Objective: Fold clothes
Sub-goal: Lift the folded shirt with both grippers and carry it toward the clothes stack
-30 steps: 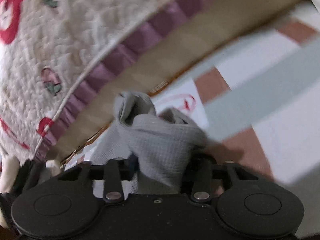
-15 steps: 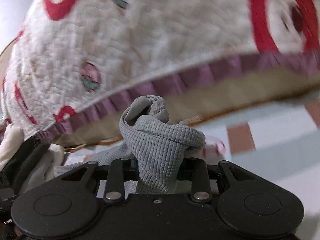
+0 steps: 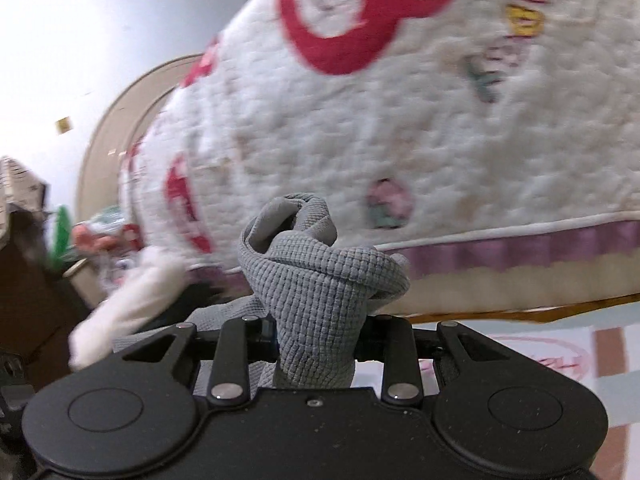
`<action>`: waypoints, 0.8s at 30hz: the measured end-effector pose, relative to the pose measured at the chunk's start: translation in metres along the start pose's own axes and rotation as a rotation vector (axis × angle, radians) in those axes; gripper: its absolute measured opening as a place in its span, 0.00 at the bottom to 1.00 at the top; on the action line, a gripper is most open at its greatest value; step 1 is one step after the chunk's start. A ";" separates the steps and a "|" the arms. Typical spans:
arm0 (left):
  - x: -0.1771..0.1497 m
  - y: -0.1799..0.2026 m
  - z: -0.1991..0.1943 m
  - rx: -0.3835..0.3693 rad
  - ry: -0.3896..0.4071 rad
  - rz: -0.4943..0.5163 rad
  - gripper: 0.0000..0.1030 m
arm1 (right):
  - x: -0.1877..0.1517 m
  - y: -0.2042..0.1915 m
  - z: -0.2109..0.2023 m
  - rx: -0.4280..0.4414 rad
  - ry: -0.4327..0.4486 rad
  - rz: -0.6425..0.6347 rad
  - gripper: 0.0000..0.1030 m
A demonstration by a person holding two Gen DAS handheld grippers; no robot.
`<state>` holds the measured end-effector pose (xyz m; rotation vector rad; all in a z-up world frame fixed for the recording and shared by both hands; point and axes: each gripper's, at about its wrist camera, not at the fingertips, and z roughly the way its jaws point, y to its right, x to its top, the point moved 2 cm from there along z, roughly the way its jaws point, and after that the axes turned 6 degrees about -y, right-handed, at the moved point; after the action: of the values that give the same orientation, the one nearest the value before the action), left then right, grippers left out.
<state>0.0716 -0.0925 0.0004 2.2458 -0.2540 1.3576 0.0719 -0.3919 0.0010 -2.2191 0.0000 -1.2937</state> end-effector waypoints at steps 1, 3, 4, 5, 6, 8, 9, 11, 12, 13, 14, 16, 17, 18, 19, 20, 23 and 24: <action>0.002 -0.009 -0.015 0.016 0.009 -0.013 0.13 | 0.002 -0.014 0.006 0.029 -0.019 -0.038 0.34; 0.007 -0.027 -0.043 0.078 0.021 -0.024 0.13 | 0.005 -0.041 0.019 0.089 -0.059 -0.118 0.34; 0.011 -0.034 -0.053 0.104 0.021 -0.022 0.13 | 0.007 -0.055 0.026 0.119 -0.078 -0.158 0.34; 0.015 -0.042 -0.063 0.128 0.023 -0.018 0.13 | 0.010 -0.066 0.036 0.144 -0.097 -0.169 0.34; 0.024 -0.050 -0.075 0.144 0.034 -0.005 0.13 | 0.015 -0.080 0.047 0.169 -0.108 -0.179 0.34; 0.042 -0.068 -0.099 0.177 0.058 0.020 0.13 | 0.024 -0.111 0.069 0.220 -0.123 -0.206 0.34; 0.056 -0.077 -0.110 0.195 0.072 0.036 0.13 | 0.030 -0.127 0.079 0.250 -0.135 -0.212 0.34; 0.087 -0.098 -0.134 0.232 0.097 0.039 0.13 | 0.045 -0.158 0.097 0.311 -0.150 -0.224 0.34; 0.103 -0.107 -0.144 0.247 0.108 0.044 0.13 | 0.054 -0.173 0.106 0.340 -0.156 -0.226 0.34; 0.118 -0.116 -0.154 0.261 0.119 0.049 0.13 | 0.063 -0.186 0.114 0.369 -0.161 -0.218 0.34; 0.132 -0.125 -0.162 0.278 0.129 0.055 0.13 | 0.073 -0.197 0.124 0.396 -0.164 -0.206 0.34; 0.157 -0.139 -0.169 0.331 0.145 0.089 0.13 | 0.092 -0.219 0.144 0.460 -0.164 -0.187 0.34; 0.170 -0.149 -0.169 0.364 0.147 0.101 0.13 | 0.102 -0.229 0.154 0.499 -0.158 -0.179 0.34; 0.181 -0.159 -0.169 0.388 0.148 0.097 0.13 | 0.111 -0.237 0.165 0.528 -0.156 -0.184 0.34; 0.190 -0.168 -0.168 0.402 0.149 0.087 0.13 | 0.120 -0.246 0.180 0.541 -0.165 -0.193 0.34; 0.201 -0.178 -0.167 0.415 0.148 0.073 0.13 | 0.128 -0.255 0.194 0.552 -0.175 -0.203 0.34; 0.219 -0.196 -0.153 0.458 0.124 0.078 0.13 | 0.140 -0.267 0.240 0.568 -0.207 -0.219 0.34; 0.222 -0.202 -0.148 0.472 0.117 0.088 0.13 | 0.139 -0.265 0.255 0.571 -0.207 -0.222 0.35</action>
<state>0.1464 0.1765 0.1850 2.5384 0.0149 1.7353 0.2776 -0.0877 0.1418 -1.8703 -0.6305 -1.0020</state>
